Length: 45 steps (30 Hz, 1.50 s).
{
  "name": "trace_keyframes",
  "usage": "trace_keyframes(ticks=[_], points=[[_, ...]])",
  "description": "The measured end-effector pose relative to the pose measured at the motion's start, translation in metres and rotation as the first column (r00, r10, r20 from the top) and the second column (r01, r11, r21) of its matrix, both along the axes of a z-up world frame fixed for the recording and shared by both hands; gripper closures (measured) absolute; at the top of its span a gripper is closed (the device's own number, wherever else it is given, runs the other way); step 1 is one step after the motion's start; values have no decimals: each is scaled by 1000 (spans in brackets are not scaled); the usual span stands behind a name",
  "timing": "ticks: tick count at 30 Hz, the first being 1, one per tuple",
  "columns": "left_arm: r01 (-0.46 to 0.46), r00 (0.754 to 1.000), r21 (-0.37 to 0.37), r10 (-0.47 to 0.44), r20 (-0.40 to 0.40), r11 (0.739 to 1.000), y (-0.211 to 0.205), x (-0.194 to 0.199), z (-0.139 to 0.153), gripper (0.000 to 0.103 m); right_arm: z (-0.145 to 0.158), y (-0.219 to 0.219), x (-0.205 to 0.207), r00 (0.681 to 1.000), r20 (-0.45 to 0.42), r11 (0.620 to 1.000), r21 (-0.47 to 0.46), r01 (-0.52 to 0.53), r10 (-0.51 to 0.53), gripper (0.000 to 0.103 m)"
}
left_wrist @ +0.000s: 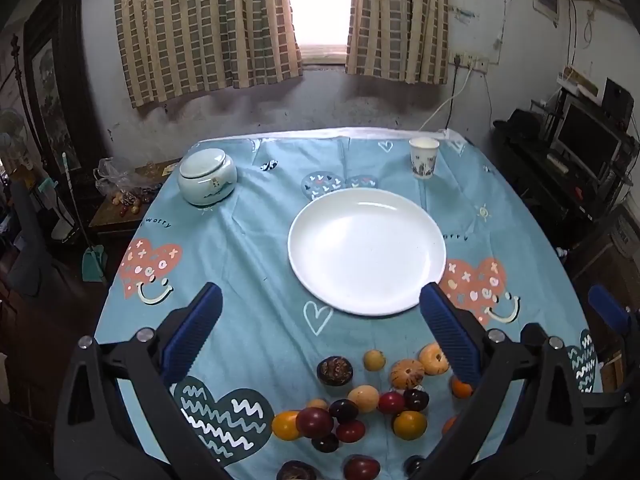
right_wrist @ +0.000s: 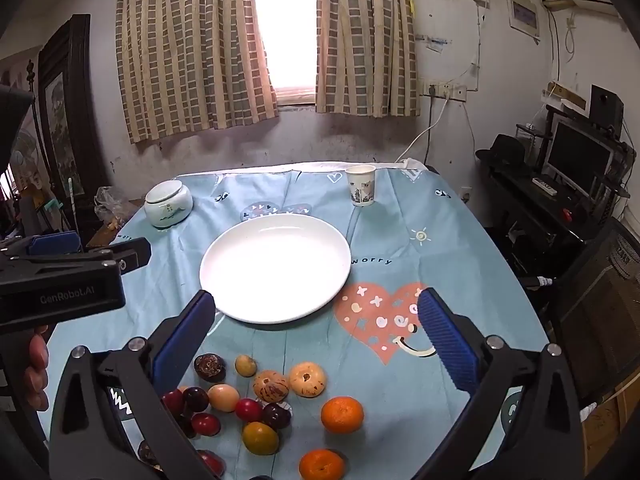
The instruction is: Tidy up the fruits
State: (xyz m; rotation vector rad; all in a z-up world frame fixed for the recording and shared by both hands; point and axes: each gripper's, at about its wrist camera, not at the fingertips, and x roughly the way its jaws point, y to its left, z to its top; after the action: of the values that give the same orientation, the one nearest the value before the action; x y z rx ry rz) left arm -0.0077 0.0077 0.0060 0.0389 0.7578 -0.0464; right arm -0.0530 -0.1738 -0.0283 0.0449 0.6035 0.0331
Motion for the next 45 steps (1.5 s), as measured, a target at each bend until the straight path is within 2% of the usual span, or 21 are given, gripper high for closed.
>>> trace_keyframes(ticks=[6, 20, 34, 39, 41, 43, 45], points=[[13, 1000, 12, -13, 23, 1000, -2, -4, 3, 3, 1, 0, -3, 1000, 4, 1000, 8, 5, -5, 1], [47, 998, 22, -46, -53, 999, -1, -6, -11, 2, -1, 8, -9, 1000, -7, 1000, 4, -21, 21, 1], [56, 997, 60, -53, -47, 997, -3, -8, -15, 2, -3, 8, -9, 999, -29, 1000, 7, -27, 27, 1], [56, 998, 53, -53, -46, 997, -3, -9, -14, 2, -1, 9, -10, 999, -19, 1000, 1, -29, 29, 1], [53, 998, 53, -51, -44, 997, -3, -9, -14, 2, 1, 10, -12, 1000, 3, 1000, -11, -26, 26, 1], [55, 998, 48, -53, -40, 997, -2, -10, -12, 2, 10, 8, -17, 997, 71, 1000, -6, -22, 23, 1], [61, 998, 47, -59, -35, 997, -2, -11, -10, 3, 26, 2, -33, 978, 207, 997, 57, -49, 36, 1]])
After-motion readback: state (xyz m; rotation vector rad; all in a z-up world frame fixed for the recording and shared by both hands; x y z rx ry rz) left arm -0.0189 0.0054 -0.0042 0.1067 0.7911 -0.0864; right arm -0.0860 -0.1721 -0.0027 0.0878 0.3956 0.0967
